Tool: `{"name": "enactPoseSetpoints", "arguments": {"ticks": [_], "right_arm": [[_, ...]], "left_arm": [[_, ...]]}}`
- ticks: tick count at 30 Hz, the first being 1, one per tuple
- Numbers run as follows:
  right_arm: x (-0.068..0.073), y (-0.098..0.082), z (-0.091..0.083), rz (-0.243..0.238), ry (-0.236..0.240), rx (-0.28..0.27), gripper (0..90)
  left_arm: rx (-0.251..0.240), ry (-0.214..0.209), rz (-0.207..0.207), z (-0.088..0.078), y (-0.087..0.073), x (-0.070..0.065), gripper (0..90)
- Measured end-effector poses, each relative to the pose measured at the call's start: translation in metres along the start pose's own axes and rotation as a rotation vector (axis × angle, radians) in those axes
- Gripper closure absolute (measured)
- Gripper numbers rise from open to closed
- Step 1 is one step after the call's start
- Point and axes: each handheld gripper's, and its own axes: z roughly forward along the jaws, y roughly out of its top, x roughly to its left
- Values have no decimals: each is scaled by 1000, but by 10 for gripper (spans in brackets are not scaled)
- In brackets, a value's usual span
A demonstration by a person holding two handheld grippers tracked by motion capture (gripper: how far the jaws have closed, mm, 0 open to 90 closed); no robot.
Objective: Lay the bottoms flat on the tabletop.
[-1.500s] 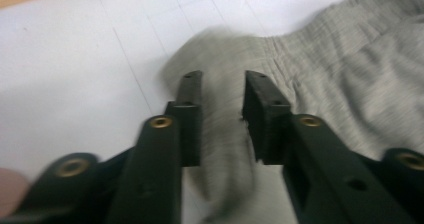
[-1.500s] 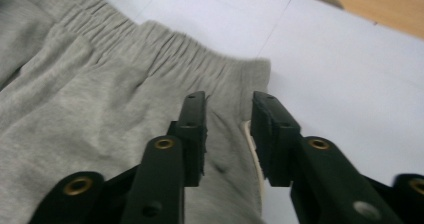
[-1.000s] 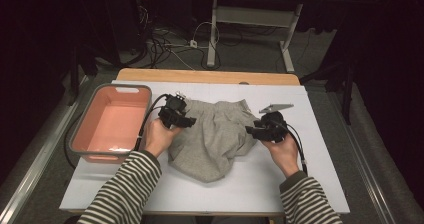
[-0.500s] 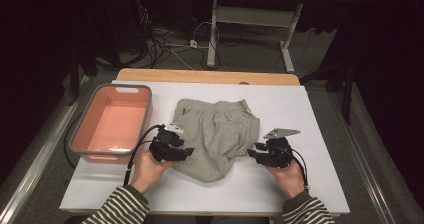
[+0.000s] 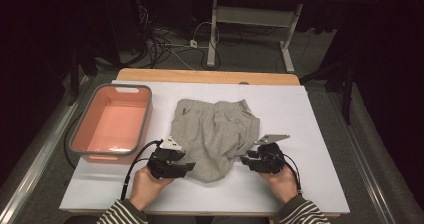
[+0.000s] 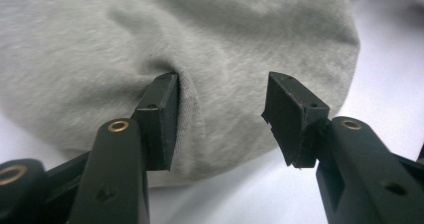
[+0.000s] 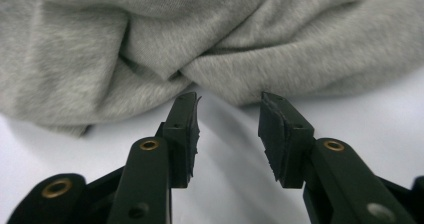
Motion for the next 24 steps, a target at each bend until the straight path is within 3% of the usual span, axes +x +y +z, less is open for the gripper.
{"name": "enactPoseSetpoints", "arguments": {"ticks": [4,10,12,17,20,24], "right_arm": [[-1,6,8,10,5,-1,605],[-5,9,9,-3,27,-13,823],[-6,10,7,-6,35,-19,874],[-9,10,6,-16,39,-15,889],[-9,11,0,-13,29,-30,890],[-15,11,-9,-3,8,-56,891]], "left_arm": [[15,14,-8,9,-2,3,441],[18,26,5,15,-1,4,473],[15,25,0,16,-1,5,518],[36,36,24,21,-2,6,684],[42,32,4,20,-1,11,806],[44,31,4,19,1,13,848]]}}
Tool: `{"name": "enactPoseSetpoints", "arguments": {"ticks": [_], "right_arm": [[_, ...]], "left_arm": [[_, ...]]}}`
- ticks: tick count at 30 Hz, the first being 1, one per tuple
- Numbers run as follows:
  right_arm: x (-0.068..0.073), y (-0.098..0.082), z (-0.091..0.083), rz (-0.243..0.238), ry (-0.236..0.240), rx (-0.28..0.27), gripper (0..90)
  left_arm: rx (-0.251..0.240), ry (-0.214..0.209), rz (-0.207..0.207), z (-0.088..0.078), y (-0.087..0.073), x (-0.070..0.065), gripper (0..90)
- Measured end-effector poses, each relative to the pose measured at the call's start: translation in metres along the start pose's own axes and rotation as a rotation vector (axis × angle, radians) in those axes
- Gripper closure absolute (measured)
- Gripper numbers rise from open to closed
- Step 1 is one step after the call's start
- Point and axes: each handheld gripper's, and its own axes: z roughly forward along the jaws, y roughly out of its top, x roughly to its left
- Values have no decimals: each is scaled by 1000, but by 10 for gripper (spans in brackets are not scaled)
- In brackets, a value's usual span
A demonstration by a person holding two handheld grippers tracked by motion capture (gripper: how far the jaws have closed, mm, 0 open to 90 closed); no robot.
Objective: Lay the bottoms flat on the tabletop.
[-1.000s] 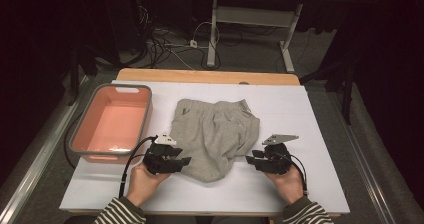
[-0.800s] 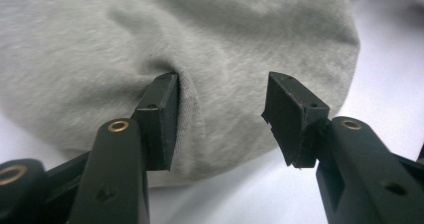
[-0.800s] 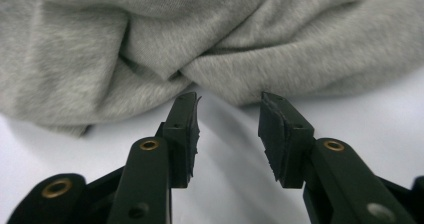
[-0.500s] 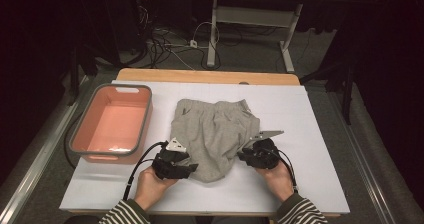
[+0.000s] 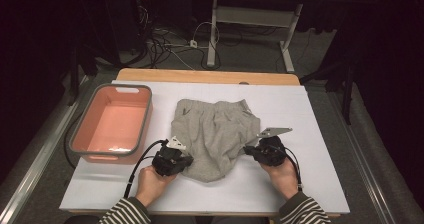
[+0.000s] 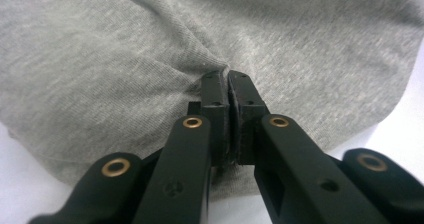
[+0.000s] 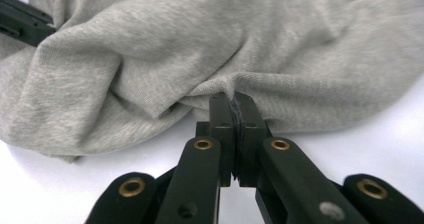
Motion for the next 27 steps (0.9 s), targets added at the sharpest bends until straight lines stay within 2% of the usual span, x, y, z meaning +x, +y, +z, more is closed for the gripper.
{"name": "enactPoseSetpoints", "arguments": {"ticks": [2,7,11,13,15,17,22,27], "right_arm": [[-4,0,-4,7,-7,-10,891],[-12,-2,-13,17,-41,-26,891],[-19,-2,-18,34,-67,-44,891],[-21,-3,-20,37,-73,-48,891],[-23,-5,-18,40,-78,-37,890],[-23,-6,-14,46,-62,-12,880],[-13,-12,-13,20,-51,9,771],[4,-20,-23,-8,9,-8,738]], "left_arm": [[-4,5,2,-3,1,1,852],[-59,21,-23,-20,5,10,853],[-107,46,-60,-32,5,20,853],[-126,41,-85,-36,4,25,853],[-126,35,-97,-36,4,28,852],[-117,25,-98,-33,3,28,850],[-101,45,-68,-28,3,23,848],[-105,36,-68,-29,3,24,846]]}}
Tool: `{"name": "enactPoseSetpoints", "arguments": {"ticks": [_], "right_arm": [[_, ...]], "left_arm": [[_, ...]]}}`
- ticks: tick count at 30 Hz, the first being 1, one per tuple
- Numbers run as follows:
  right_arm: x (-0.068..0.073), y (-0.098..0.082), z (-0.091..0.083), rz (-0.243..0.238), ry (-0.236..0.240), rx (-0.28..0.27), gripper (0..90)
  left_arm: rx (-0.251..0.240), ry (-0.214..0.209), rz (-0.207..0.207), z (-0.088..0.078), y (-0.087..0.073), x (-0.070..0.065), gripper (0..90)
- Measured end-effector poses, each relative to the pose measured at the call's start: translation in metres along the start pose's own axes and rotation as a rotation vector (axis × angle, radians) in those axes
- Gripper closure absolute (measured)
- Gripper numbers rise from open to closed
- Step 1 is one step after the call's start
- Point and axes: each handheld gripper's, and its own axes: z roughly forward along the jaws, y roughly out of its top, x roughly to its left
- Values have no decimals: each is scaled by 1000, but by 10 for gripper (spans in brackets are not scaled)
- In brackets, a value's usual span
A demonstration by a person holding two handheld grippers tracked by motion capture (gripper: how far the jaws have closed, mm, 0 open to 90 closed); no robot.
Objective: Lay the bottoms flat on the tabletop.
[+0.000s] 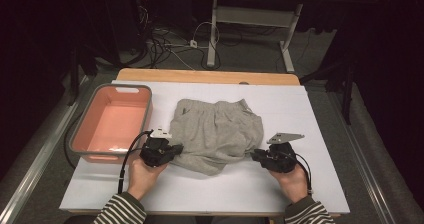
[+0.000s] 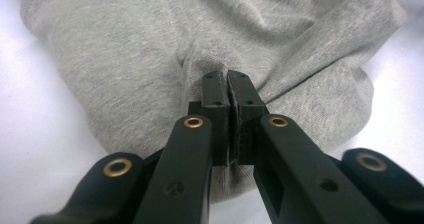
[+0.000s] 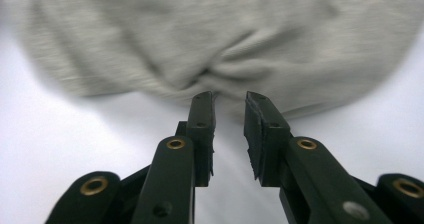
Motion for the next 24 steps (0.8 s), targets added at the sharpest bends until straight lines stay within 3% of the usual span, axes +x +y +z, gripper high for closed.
{"name": "enactPoseSetpoints", "arguments": {"ticks": [9,14,18,21,24], "right_arm": [[20,6,30,-57,51,98,762],[23,19,35,-75,42,72,767],[22,30,38,-65,51,49,766],[22,40,43,-63,59,41,760],[23,51,50,-64,61,38,754]], "left_arm": [[-23,-13,-13,-4,1,1,840],[-28,-21,-4,-4,1,-1,831],[-75,-78,10,-10,4,-6,681],[-97,-98,34,-16,8,-13,587],[-93,-117,41,-16,8,-18,495]]}}
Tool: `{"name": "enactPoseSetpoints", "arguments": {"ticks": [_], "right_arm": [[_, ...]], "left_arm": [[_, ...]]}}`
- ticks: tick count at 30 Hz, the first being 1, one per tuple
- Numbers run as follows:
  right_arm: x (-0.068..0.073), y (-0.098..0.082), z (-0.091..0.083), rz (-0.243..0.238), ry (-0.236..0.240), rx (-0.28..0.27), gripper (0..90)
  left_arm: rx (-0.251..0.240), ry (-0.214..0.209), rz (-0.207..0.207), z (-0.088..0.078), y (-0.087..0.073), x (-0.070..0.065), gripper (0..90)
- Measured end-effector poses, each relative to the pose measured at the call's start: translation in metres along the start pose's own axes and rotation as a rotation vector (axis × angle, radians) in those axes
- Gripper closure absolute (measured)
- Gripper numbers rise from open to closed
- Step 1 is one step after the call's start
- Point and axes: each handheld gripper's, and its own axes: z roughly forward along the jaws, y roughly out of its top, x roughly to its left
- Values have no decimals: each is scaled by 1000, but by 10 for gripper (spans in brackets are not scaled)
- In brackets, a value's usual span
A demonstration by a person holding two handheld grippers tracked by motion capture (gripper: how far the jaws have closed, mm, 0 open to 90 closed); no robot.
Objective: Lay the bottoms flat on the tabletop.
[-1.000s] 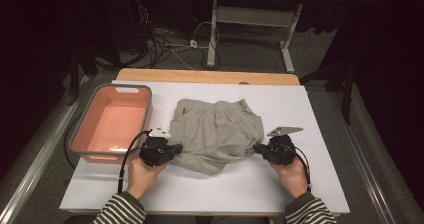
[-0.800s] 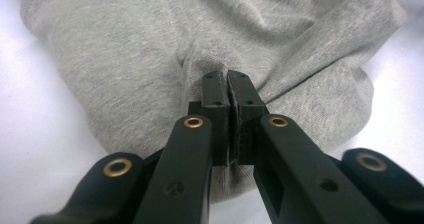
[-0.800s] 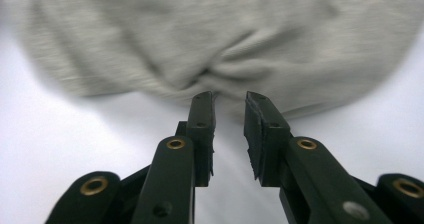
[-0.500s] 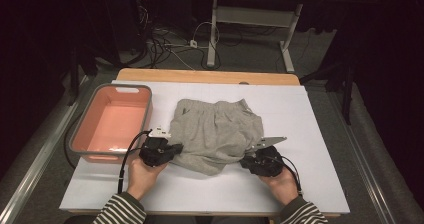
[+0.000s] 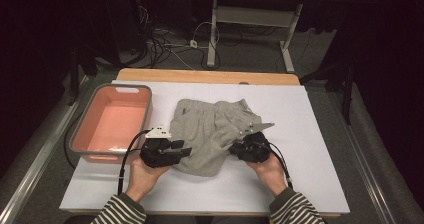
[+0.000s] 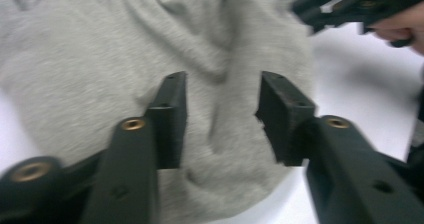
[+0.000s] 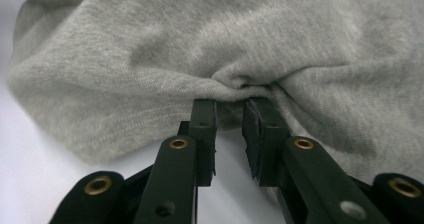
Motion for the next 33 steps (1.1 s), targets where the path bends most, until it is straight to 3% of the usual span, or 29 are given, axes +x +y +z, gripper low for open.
{"name": "enactPoseSetpoints", "arguments": {"ticks": [6,13,15,19,23,33], "right_arm": [[-2,18,20,13,-13,14,747],[2,29,42,-14,-22,35,699],[3,28,39,-18,-19,35,687],[6,22,22,1,-16,10,674],[13,14,4,-20,-26,-13,676],[-1,-19,-4,28,-51,67,694]], "left_arm": [[67,-11,2,14,-4,-2,430],[134,23,7,30,-10,2,421],[147,46,13,32,-11,4,428],[168,51,-4,36,-13,8,434],[169,57,-5,37,-14,8,434],[171,60,-13,37,-16,11,451]]}}
